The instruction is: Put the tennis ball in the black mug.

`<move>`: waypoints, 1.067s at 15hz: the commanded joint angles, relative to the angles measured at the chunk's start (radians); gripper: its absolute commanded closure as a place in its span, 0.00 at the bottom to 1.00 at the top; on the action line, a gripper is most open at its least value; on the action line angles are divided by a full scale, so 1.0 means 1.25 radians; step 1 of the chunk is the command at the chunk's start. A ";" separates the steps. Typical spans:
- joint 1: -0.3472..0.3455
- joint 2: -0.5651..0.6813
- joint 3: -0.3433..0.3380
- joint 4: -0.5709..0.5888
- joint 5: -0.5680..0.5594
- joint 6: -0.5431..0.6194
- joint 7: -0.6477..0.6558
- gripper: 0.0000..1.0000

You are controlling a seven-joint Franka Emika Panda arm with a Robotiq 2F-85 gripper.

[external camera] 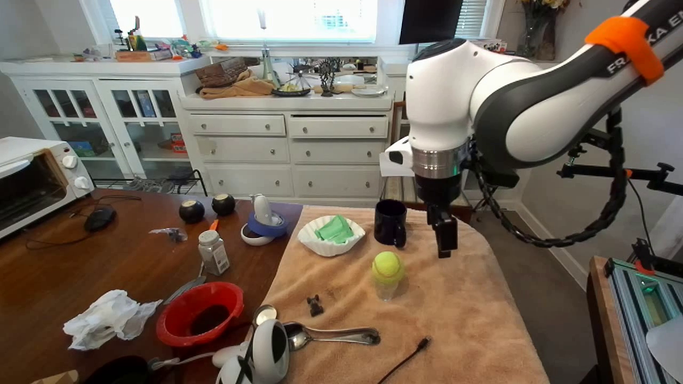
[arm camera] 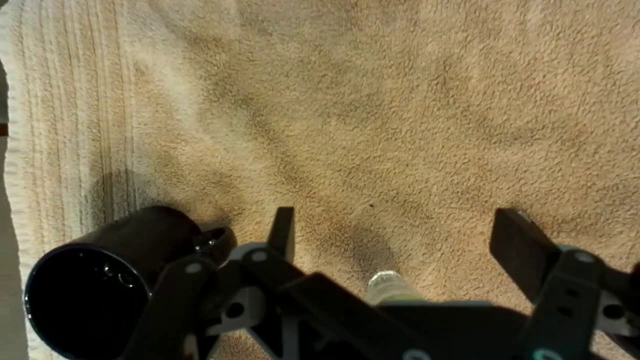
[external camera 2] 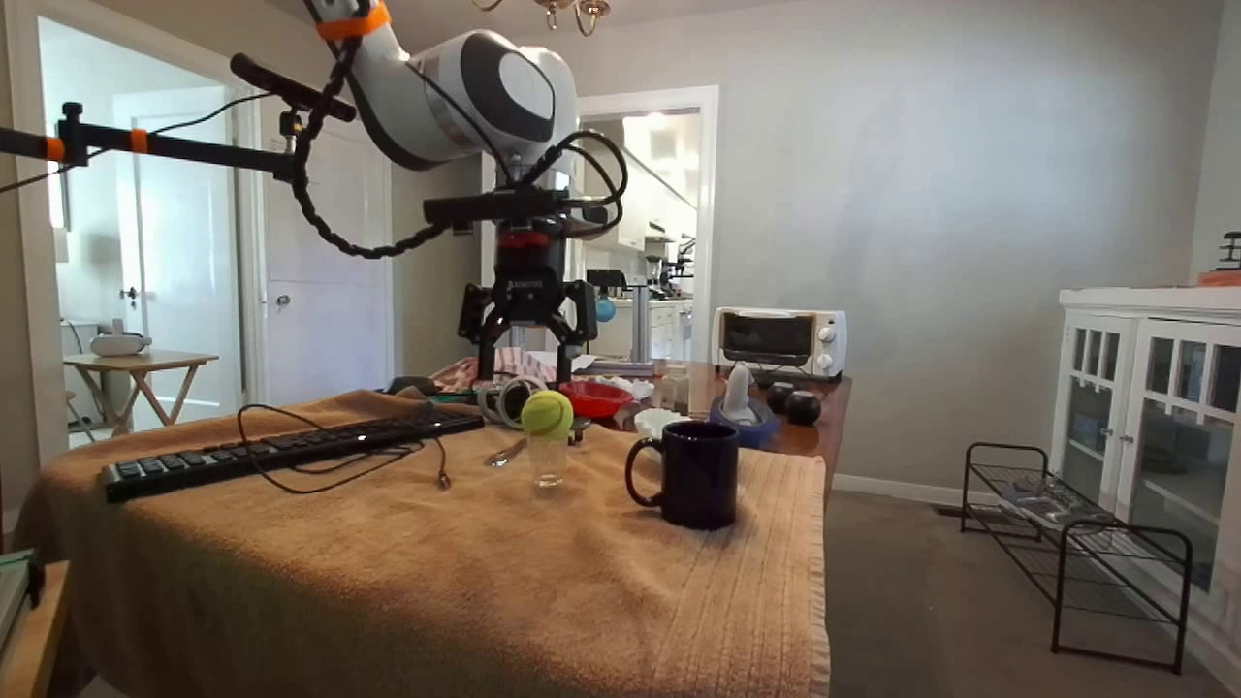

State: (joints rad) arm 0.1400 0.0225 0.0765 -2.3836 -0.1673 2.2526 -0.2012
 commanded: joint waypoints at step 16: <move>0.017 0.155 0.043 0.093 -0.069 0.048 0.062 0.00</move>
State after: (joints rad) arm 0.1545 0.1726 0.1302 -2.2890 -0.2090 2.2769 -0.1437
